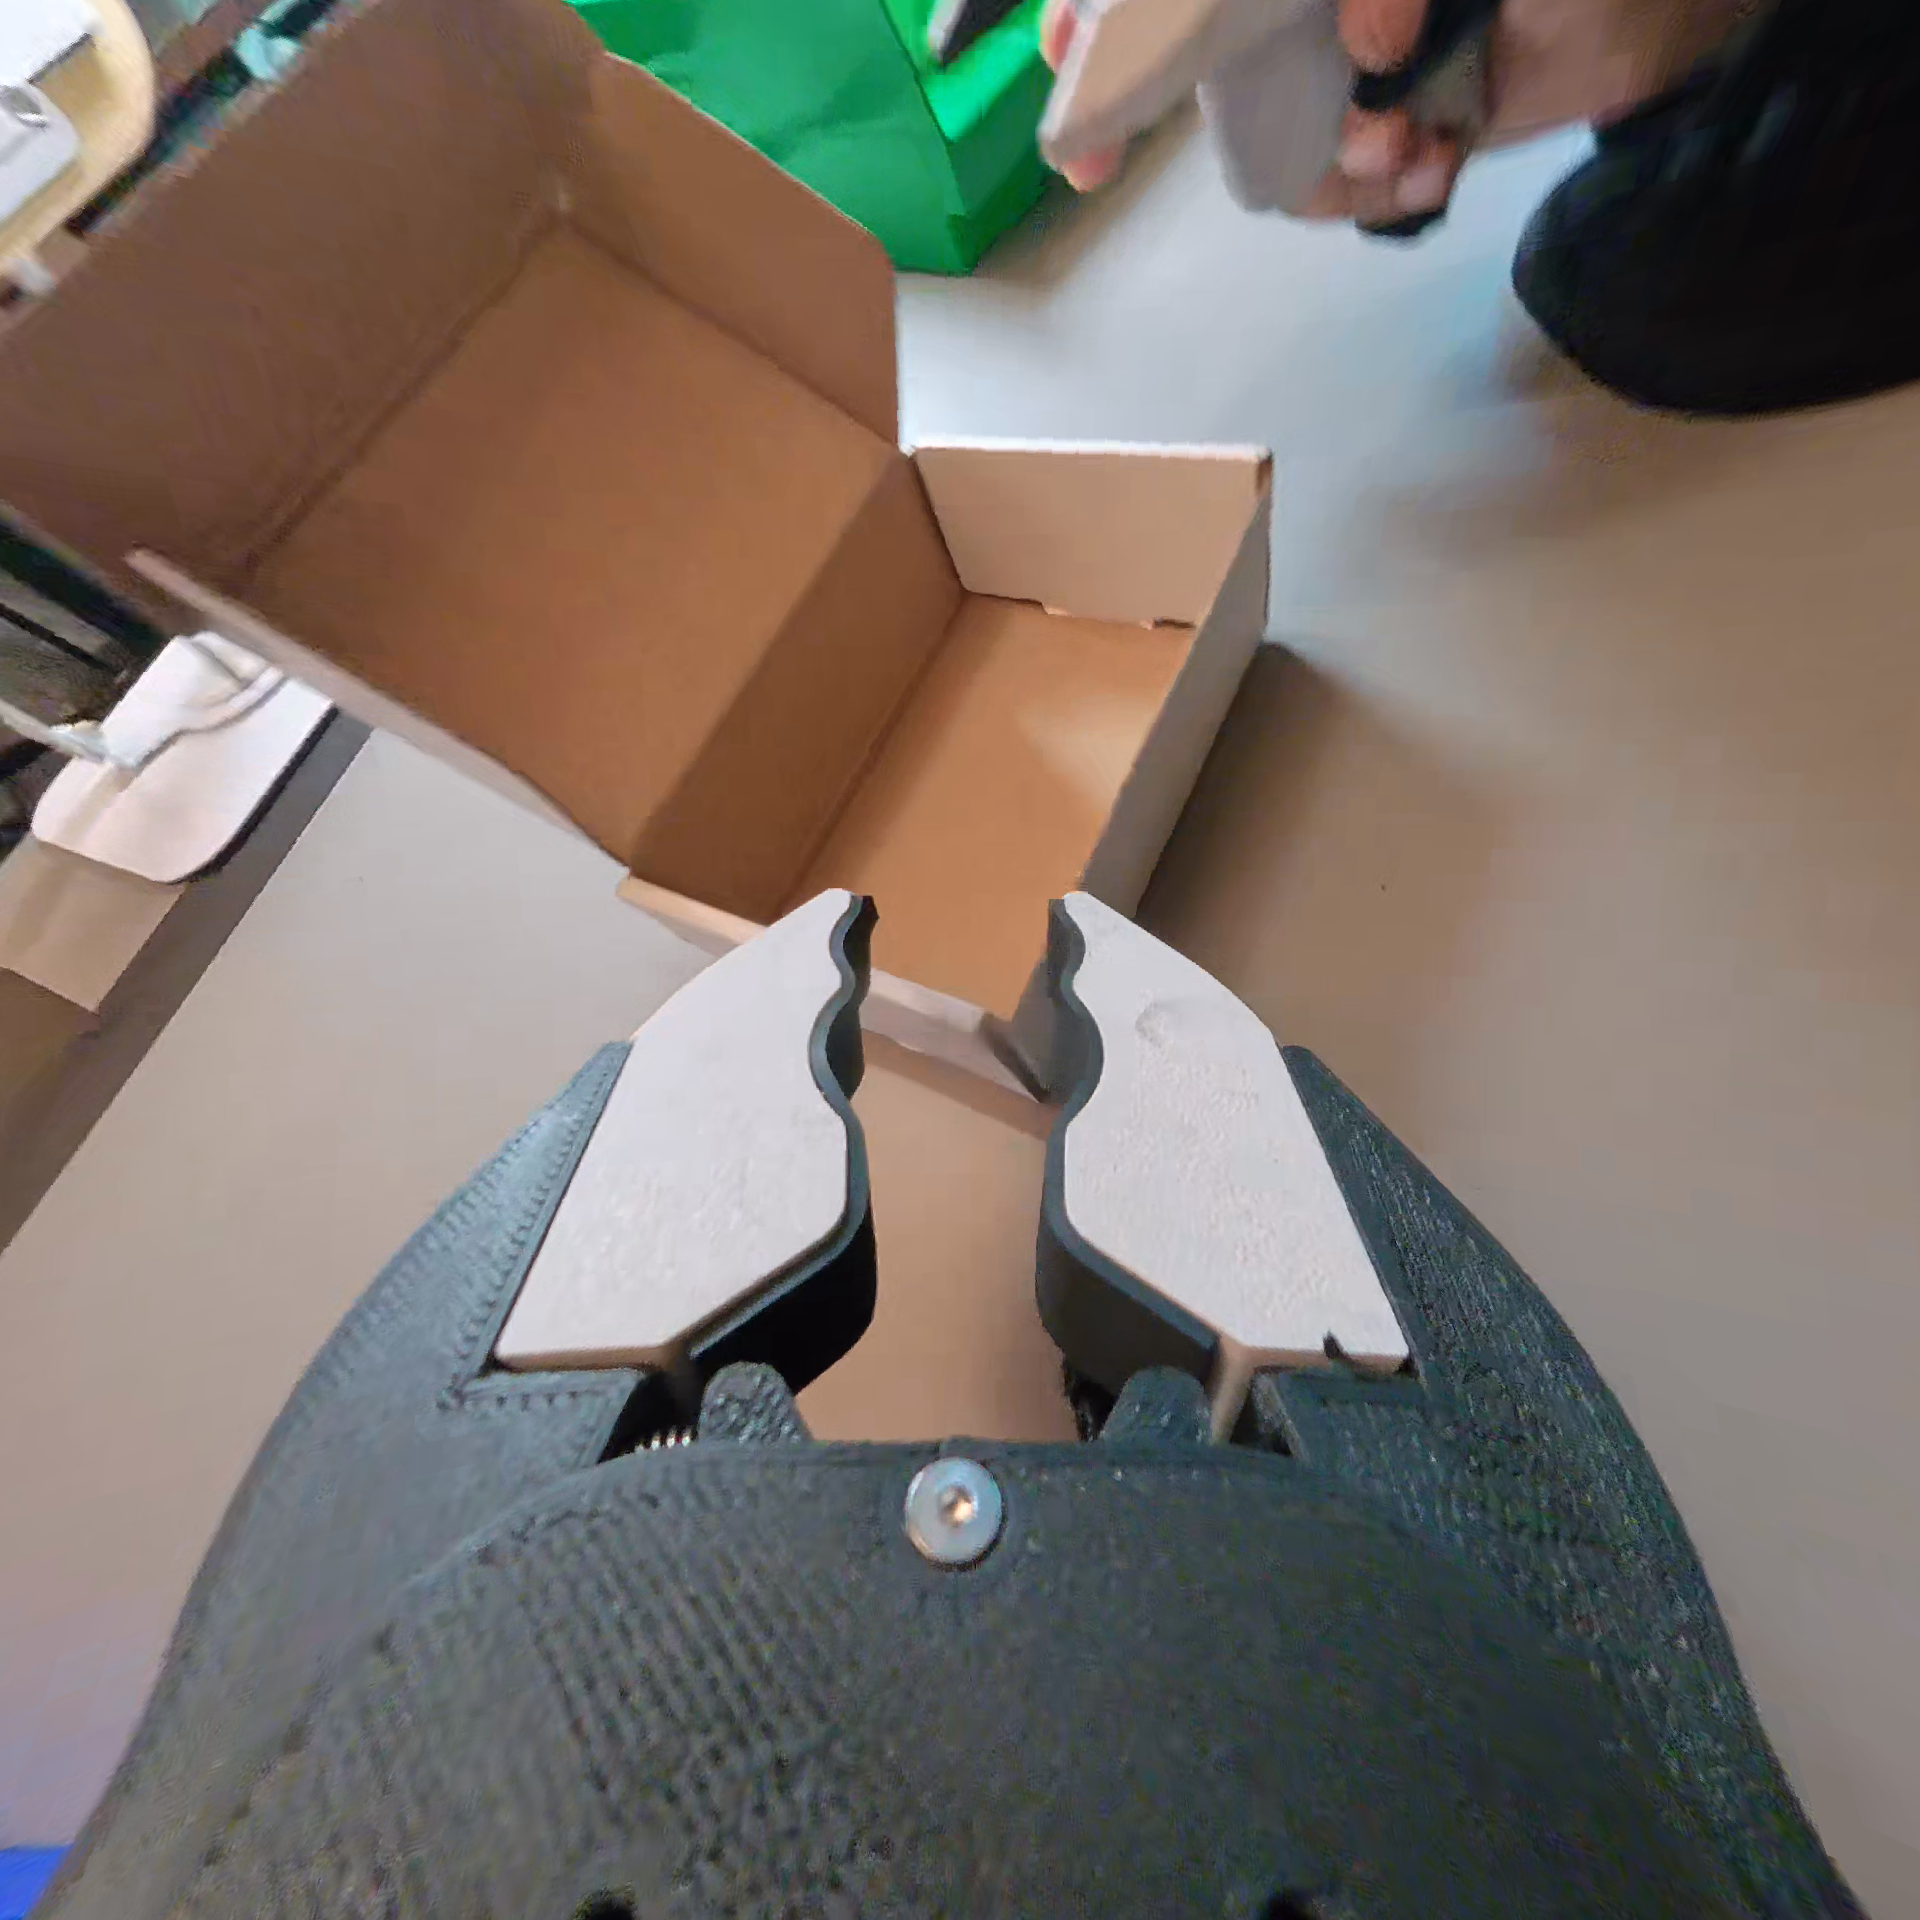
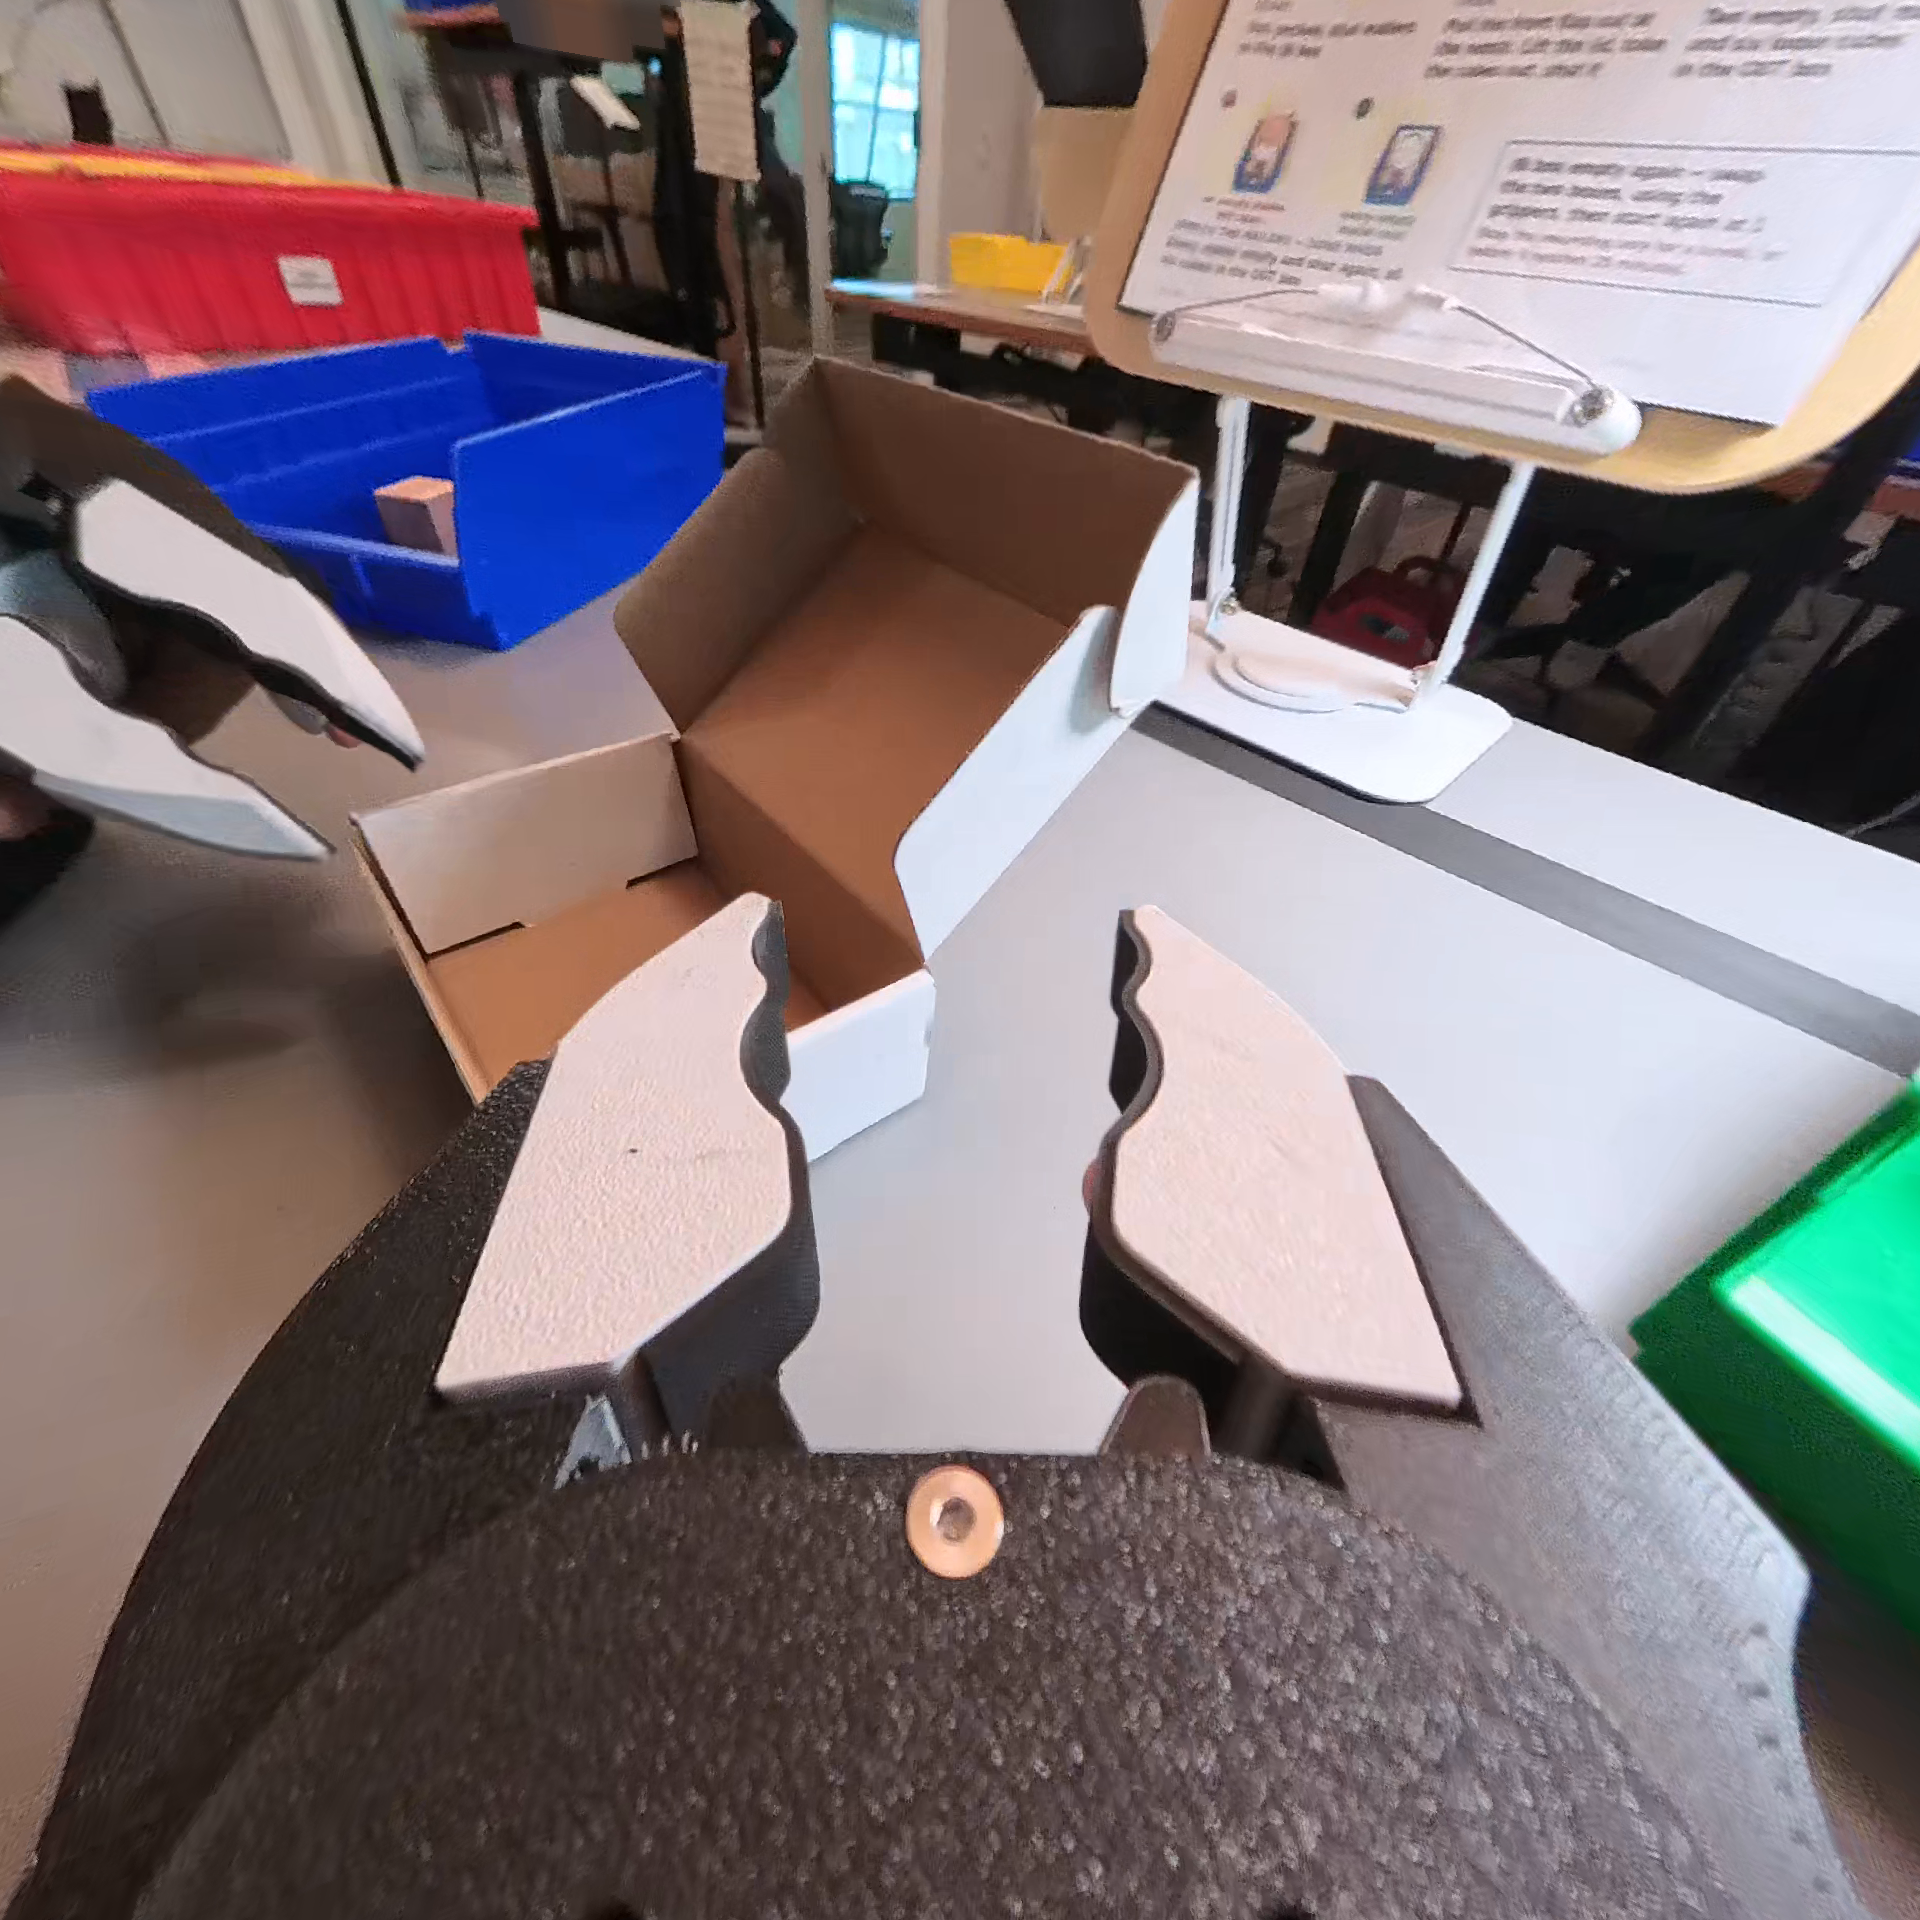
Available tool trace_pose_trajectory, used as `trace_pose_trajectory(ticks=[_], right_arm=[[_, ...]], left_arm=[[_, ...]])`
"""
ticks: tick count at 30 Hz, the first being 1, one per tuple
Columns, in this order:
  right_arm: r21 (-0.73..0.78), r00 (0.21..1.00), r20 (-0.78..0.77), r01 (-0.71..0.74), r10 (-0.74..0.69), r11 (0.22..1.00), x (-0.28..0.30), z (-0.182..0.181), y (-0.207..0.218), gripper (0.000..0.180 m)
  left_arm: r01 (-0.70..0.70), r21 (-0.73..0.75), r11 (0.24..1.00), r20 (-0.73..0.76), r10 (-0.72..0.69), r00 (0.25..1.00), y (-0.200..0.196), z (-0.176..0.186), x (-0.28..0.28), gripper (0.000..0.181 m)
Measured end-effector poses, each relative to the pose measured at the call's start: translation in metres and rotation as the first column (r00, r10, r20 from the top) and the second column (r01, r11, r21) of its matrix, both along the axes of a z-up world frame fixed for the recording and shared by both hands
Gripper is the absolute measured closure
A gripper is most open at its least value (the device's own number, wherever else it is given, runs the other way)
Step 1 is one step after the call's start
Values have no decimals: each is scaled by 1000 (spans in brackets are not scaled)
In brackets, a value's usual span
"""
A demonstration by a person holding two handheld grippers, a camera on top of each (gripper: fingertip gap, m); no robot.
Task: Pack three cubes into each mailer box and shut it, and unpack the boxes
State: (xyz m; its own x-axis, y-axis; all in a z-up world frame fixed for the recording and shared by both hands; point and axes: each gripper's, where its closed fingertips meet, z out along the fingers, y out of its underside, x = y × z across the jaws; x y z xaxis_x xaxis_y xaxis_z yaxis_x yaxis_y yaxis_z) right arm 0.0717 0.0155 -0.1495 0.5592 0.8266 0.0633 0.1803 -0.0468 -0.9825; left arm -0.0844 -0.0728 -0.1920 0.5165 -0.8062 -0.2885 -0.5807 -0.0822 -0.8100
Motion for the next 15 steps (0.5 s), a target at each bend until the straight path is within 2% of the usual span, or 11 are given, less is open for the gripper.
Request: trace_pose_trajectory(ticks=[4, 6, 8, 10, 12, 15], right_arm=[[49, 1000, -16, 25, -24, 998, 5, 10, 2, 121], [63, 999, -24, 27, -25, 998, 7, 14, 1, 121], [53, 1000, -23, 11, -10, 999, 6, 11, -1, 122], [55, 1000, -5, -9, 9, 998, 6, 8, -4, 124], [64, 1000, 0, -20, 20, 998, 7, 8, -7, 126], [61, 999, -4, -41, 41, 997, 5, 8, -10, 127]], left_arm=[[-122, 5, 993, 188, 118, 975, 16, 38, -36, 146], [-243, 17, 970, 272, 229, 935, 30, 64, -76, 146], [-387, 35, 921, 292, 361, 886, 46, 87, -134, 146], [-514, 18, 857, 223, 498, 838, 60, 99, -199, 142], [-599, 25, 800, 87, 595, 799, 73, 105, -263, 146], [-567, -15, 824, -232, 549, 803, 84, 85, -329, 140]])
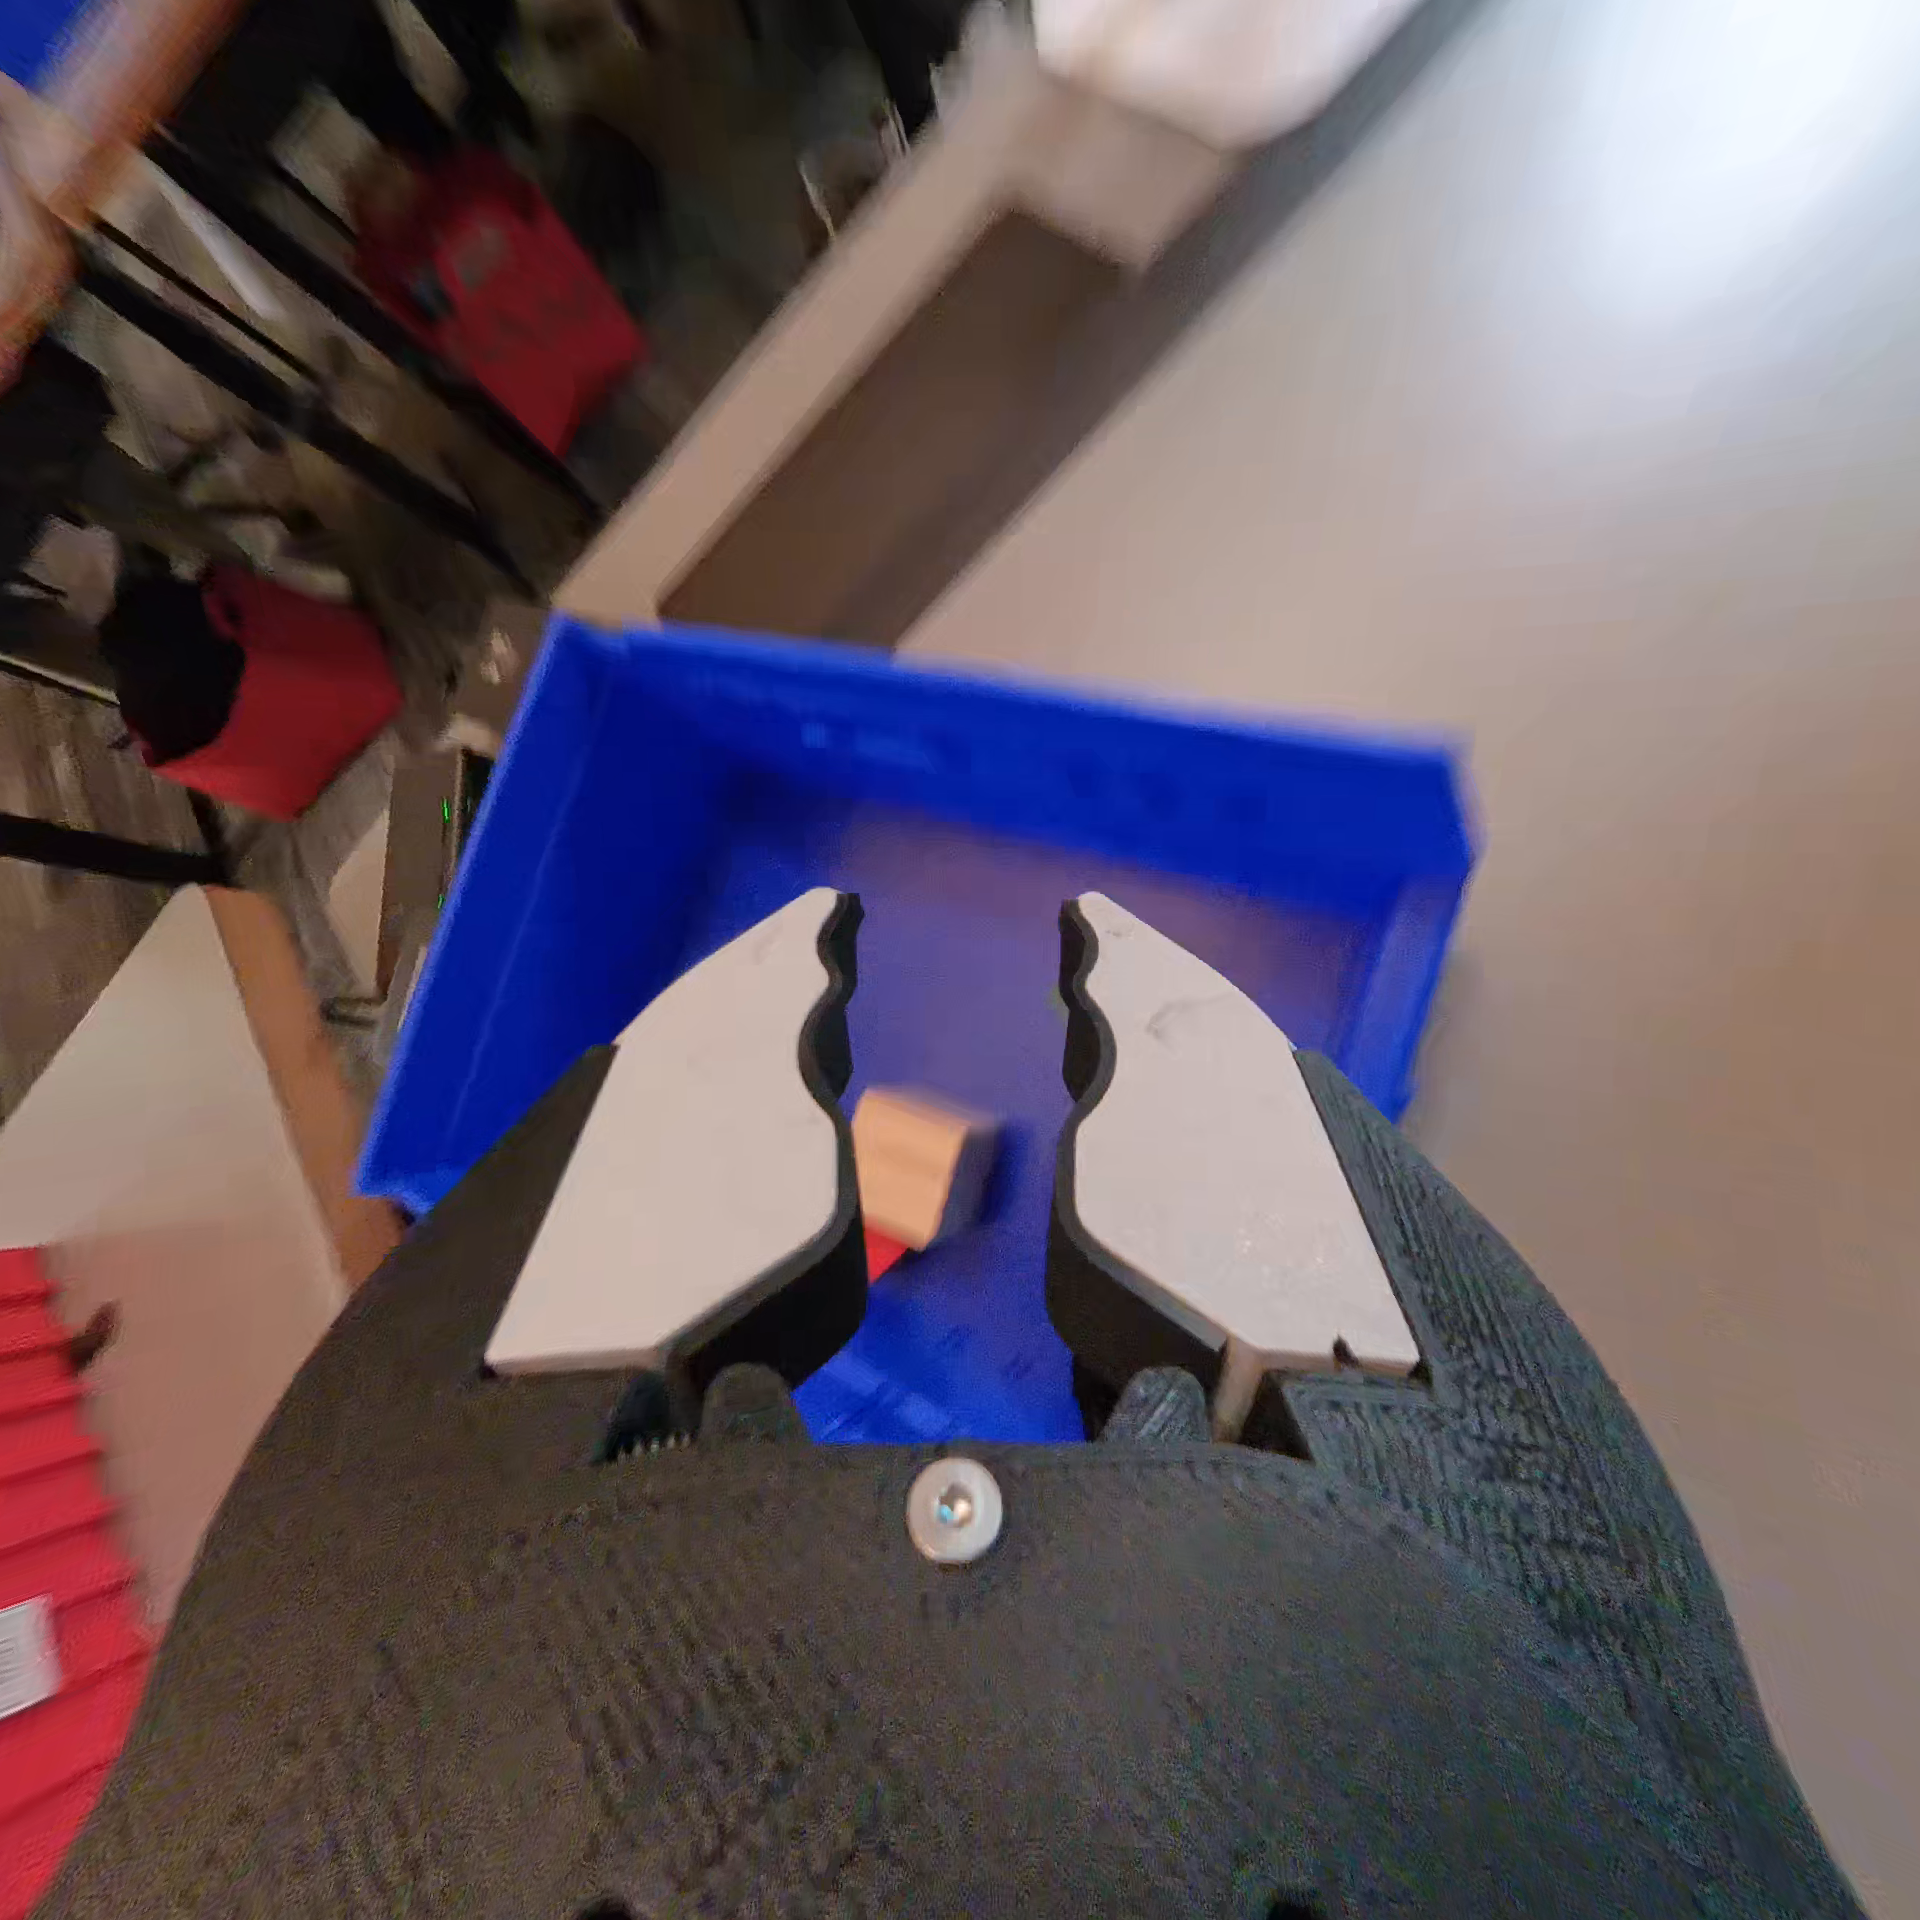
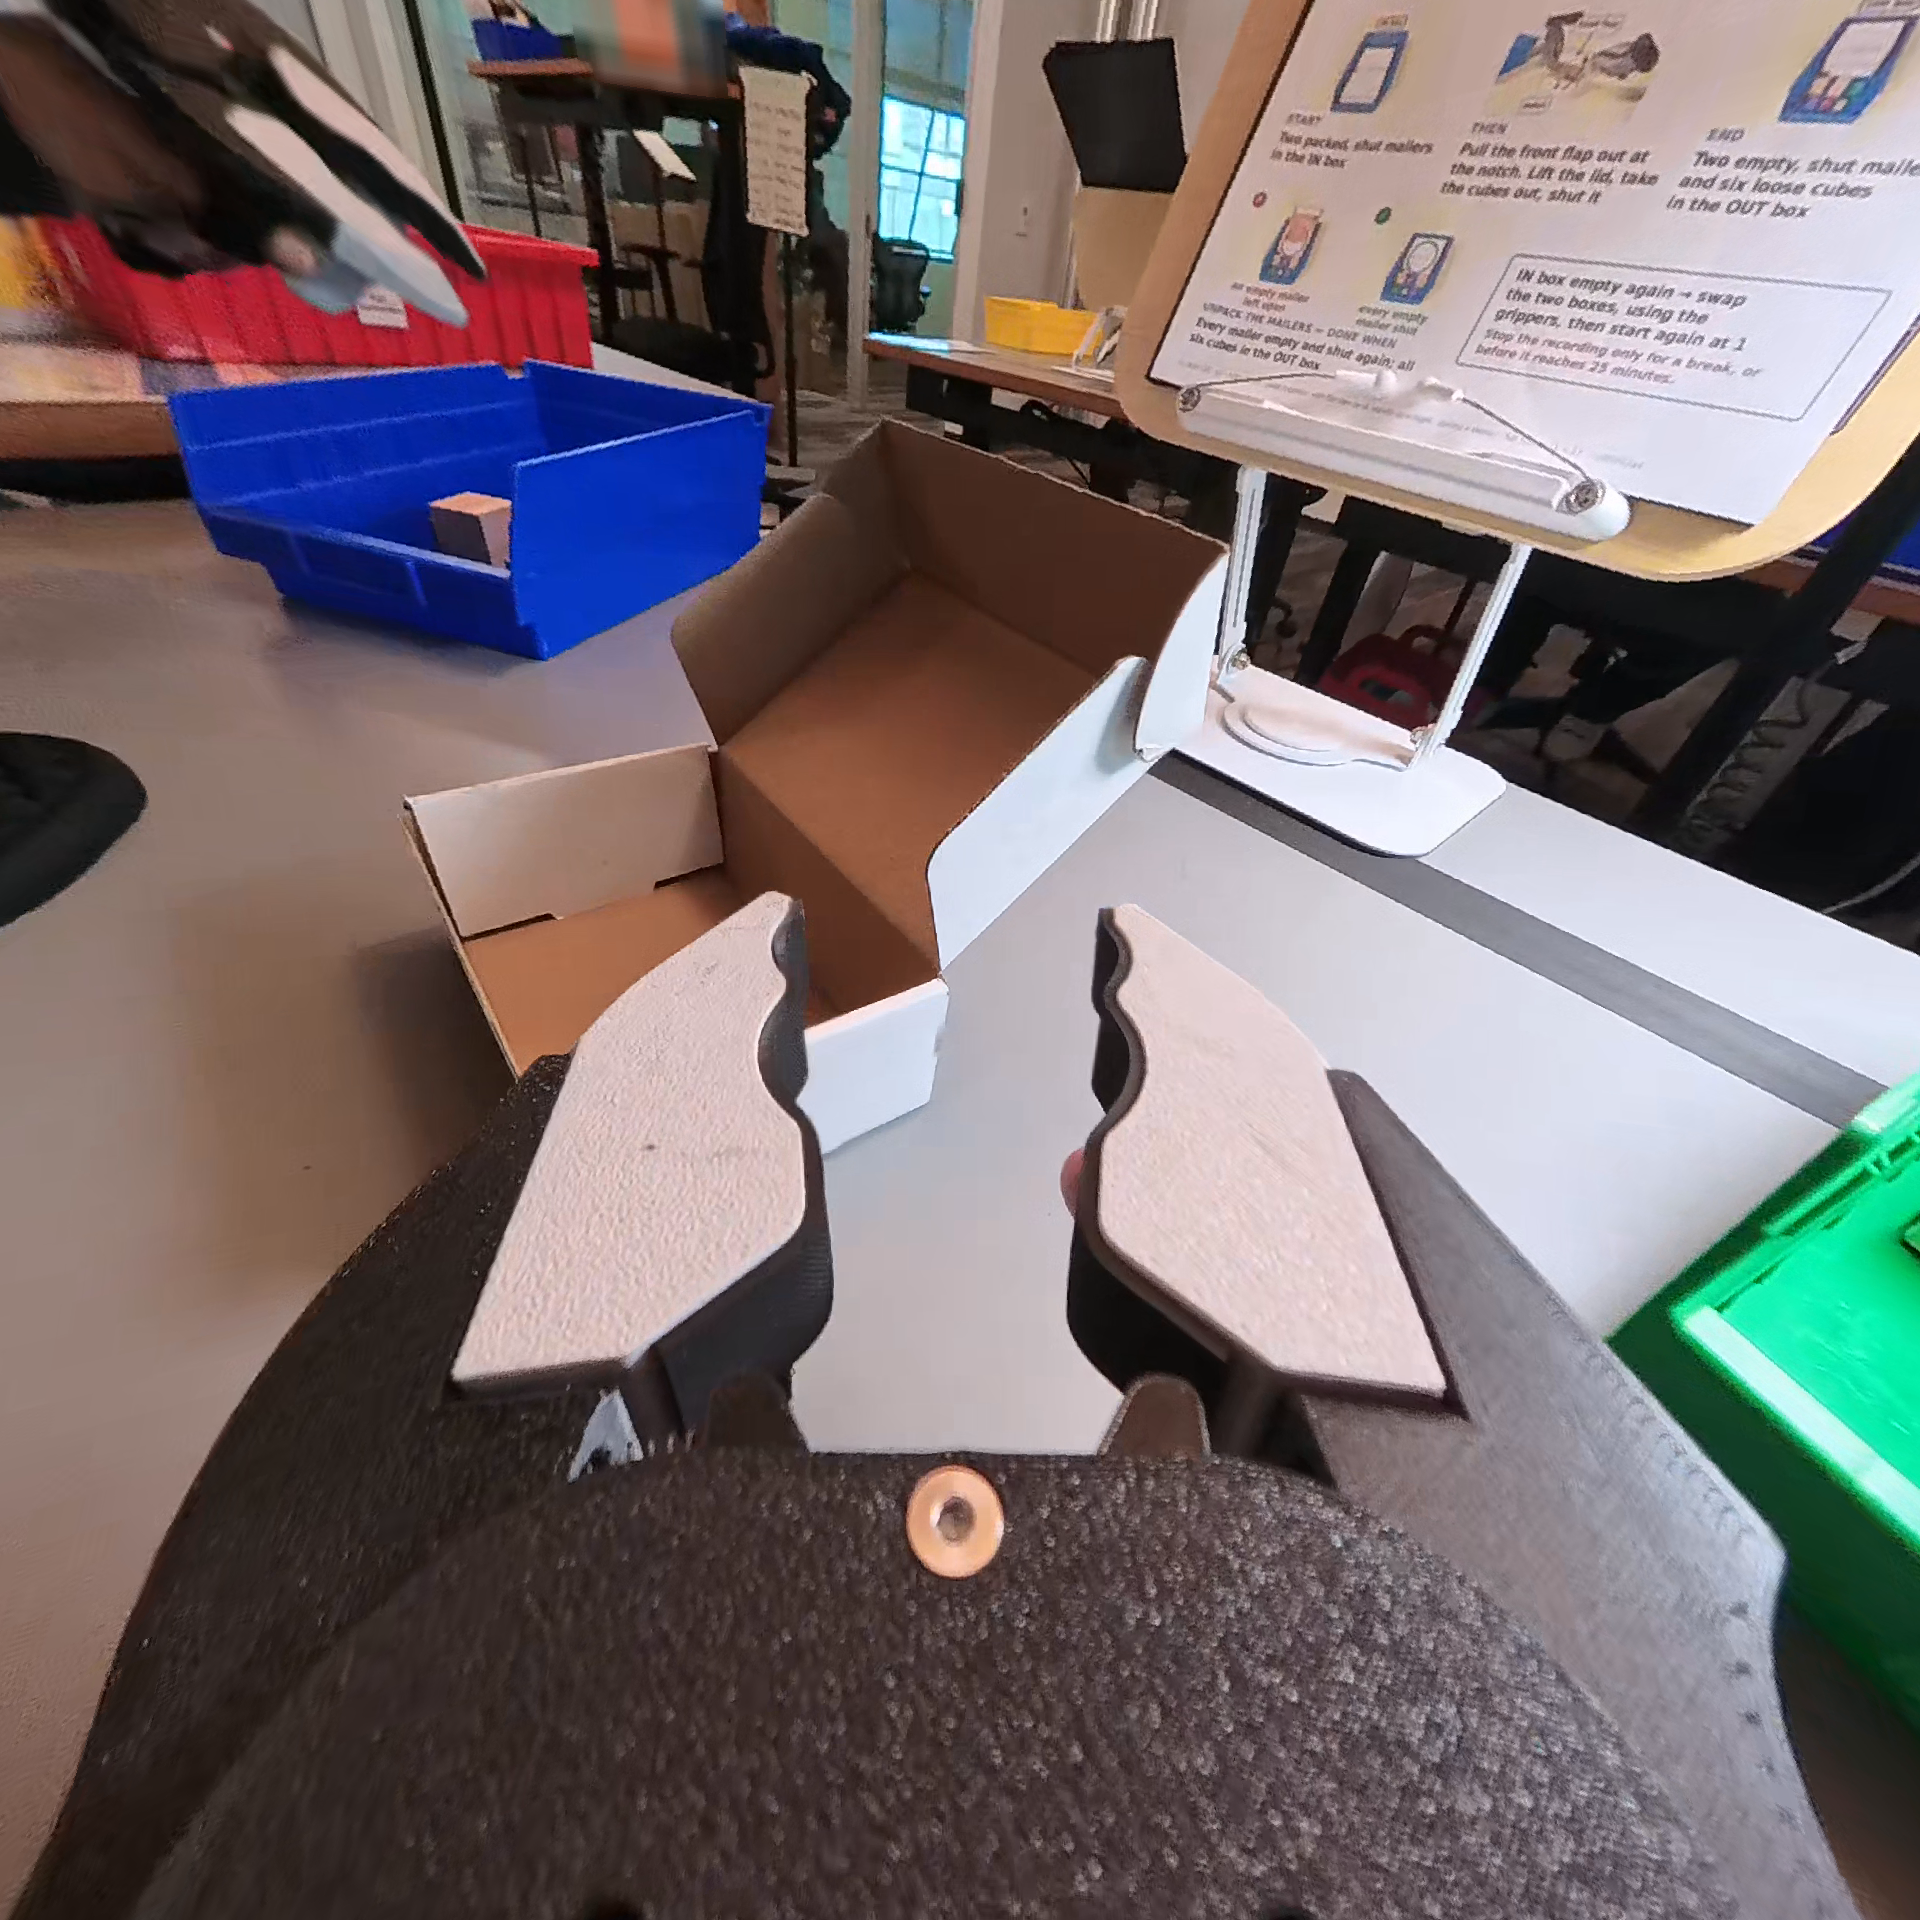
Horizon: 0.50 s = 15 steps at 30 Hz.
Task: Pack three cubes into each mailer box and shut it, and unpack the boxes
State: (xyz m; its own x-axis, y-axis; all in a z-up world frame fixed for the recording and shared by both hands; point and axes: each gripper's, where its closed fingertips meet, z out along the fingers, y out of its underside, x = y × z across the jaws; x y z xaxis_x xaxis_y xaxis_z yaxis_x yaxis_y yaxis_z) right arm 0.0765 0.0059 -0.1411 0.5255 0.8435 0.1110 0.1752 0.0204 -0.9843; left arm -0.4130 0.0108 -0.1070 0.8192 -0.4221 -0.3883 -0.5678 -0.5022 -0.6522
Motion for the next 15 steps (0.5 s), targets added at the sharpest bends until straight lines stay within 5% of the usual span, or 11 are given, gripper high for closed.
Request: trace_pose_trajectory(ticks=[3, 7, 15], right_arm=[[-4, 1000, -8, -14, 14, 1000, -1, 0, -2, 128], [15, 1000, 2, 7, -7, 1000, 3, 2, -2, 128], [-27, 1000, 20, -12, 13, 1000, 8, 0, -3, 124]], left_arm=[[-20, -291, 956, -181, -35, 983, -5, -41, -49, 134], [-88, -528, 845, -237, -47, 970, -15, -82, -84, 124], [-135, -673, 727, -263, -65, 962, -20, -116, -96, 126]])
